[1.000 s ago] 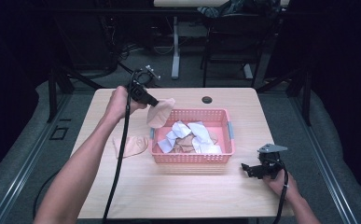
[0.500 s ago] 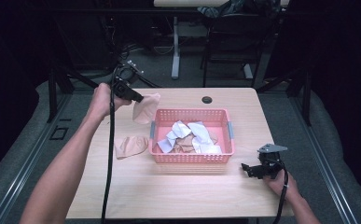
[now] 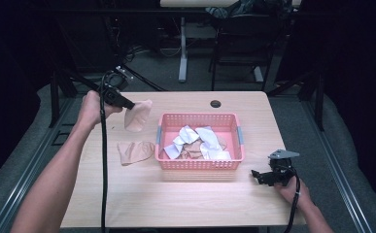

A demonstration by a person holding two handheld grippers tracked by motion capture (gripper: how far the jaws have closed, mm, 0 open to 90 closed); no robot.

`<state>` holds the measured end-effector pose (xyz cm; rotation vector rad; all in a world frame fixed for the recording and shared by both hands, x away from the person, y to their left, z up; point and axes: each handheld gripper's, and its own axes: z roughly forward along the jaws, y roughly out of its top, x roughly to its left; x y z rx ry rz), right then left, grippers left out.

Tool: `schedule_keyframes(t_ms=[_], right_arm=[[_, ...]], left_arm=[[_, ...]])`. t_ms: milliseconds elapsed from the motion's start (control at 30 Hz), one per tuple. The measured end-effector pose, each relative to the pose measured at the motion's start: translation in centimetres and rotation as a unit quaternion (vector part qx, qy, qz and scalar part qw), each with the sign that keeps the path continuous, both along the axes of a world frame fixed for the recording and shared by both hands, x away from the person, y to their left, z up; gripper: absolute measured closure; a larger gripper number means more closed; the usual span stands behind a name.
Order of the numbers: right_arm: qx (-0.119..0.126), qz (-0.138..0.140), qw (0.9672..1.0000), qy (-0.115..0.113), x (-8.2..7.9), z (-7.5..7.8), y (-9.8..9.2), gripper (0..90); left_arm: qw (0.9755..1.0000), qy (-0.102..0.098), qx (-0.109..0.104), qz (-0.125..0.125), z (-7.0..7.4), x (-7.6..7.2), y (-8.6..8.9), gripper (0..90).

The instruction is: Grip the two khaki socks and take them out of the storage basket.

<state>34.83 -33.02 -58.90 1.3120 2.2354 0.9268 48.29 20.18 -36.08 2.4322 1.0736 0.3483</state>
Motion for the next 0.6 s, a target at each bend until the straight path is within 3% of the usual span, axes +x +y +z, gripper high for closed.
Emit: schedule_keyframes(t_ms=[300,600], right_arm=[[0.000,0.000,1.0000,0.000,0.0,0.0,0.0,0.0],[0.000,0.000,1.0000,0.000,0.0,0.0,0.0,0.0]], left_arm=[[0.9997,0.015,0.002,0.019,-1.6,-0.1,1.9,85.9],[0.9992,0.030,0.002,0.024,-3.7,0.0,2.2,85.9]])
